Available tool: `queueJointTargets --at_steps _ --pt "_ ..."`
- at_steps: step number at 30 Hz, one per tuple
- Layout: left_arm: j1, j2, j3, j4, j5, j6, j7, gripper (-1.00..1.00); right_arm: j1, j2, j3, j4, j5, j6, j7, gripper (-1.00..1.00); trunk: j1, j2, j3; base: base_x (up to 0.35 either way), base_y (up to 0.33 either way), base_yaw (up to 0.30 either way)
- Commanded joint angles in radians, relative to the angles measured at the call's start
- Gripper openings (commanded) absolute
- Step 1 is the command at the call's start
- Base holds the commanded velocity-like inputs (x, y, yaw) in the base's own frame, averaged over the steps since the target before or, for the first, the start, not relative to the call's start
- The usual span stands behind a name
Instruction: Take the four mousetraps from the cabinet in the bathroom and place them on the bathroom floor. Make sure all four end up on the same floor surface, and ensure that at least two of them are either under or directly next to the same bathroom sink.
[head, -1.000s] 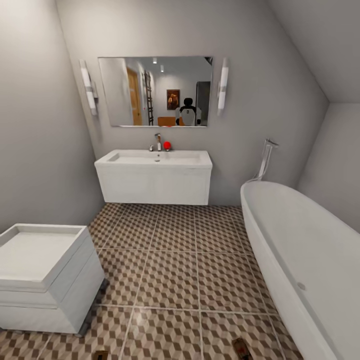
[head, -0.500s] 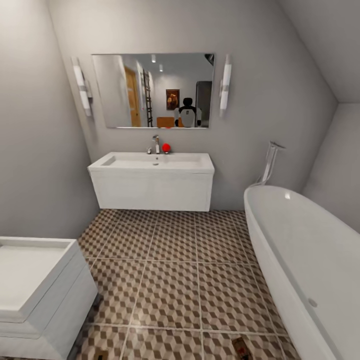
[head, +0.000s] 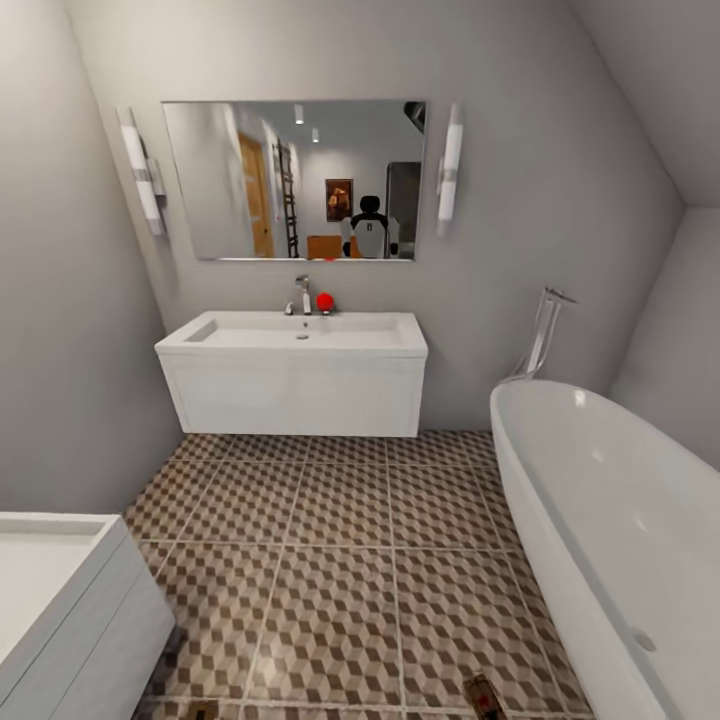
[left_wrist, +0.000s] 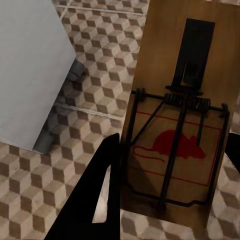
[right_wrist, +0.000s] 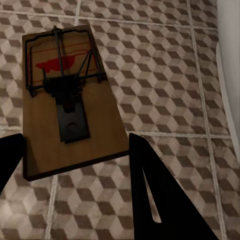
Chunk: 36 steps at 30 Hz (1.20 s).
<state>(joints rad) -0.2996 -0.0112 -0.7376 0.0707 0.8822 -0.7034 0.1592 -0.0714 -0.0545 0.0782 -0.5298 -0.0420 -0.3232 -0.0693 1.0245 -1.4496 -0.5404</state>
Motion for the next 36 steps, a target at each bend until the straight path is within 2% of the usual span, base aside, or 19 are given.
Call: queueJointTargets --at_steps 1,4,11,20,36 --pt "-0.001 -0.001 -0.006 0.003 -0.009 -0.002 0.016 -1.0 -0.001 -0.002 0.008 0.001 -0.007 -0.003 -0.01 -1.0 0.001 0.0 -0.001 0.307 0.0 -0.001" --pt "-0.001 -0.001 -0.006 0.003 -0.009 -0.002 0.016 -1.0 -0.001 -0.002 0.008 0.001 -0.006 -0.003 -0.01 -1.0 0.001 0.0 -0.001 0.307 0.0 0.0" --pt "0.038 -0.004 0.031 -0.035 -0.028 0.034 0.015 -1.0 0.039 0.004 0.014 0.021 0.004 -0.003 -0.004 -1.0 0.001 0.0 -0.001 0.0 0.0 0.0" --pt "0.089 -0.016 0.078 -0.083 -0.054 0.08 0.015 -1.0 0.059 0.053 0.014 0.058 0.006 -0.005 -0.004 -1.0 0.001 0.0 -0.001 0.0 0.0 0.0" --pt "0.099 -0.018 0.158 -0.17 -0.107 0.163 0.016 -1.0 0.059 0.058 0.013 0.049 0.01 -0.015 -0.004 -1.0 0.001 0.0 -0.001 0.0 0.0 0.0"
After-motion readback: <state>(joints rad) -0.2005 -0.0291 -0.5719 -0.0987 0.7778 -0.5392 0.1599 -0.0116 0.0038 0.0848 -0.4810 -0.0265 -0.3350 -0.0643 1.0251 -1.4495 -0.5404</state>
